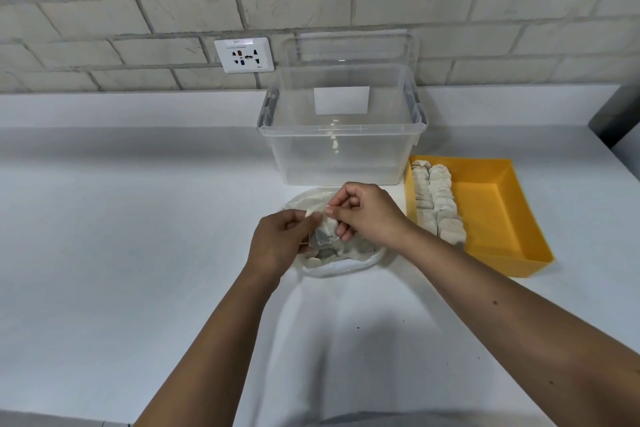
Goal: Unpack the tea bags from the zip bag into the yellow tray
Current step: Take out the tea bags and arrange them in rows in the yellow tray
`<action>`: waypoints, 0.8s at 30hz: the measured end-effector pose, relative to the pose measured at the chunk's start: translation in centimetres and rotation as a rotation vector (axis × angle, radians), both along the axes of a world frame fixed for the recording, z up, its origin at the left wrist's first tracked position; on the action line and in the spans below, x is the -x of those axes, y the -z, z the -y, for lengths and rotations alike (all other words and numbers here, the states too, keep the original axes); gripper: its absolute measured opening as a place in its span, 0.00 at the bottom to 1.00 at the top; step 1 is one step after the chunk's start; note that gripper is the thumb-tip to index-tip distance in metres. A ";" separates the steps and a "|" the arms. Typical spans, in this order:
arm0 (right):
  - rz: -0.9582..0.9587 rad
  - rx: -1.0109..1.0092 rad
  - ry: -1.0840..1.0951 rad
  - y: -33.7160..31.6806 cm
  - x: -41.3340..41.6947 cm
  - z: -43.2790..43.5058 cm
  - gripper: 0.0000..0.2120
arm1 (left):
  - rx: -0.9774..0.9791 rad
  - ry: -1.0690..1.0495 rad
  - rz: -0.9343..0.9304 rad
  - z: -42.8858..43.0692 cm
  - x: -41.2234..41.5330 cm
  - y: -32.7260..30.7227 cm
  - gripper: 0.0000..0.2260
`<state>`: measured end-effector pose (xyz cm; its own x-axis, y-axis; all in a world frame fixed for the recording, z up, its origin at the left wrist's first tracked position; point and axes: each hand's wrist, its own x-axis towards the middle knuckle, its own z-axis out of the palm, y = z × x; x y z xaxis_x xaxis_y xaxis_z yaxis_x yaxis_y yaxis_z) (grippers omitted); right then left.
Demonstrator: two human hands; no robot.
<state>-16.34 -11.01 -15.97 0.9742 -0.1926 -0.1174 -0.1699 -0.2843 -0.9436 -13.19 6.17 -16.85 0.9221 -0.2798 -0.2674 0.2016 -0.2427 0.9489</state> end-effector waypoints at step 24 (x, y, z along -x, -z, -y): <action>-0.041 0.514 0.011 6.0 0.9 -1.7 0.05 | -0.116 -0.147 0.092 -0.8 -1.4 1.5 0.08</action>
<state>-17.21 -9.29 -21.97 0.9683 -0.2460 -0.0429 -0.2096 -0.7074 -0.6750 -11.81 6.97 -18.36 0.9727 -0.1126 -0.2030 0.1568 -0.3260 0.9323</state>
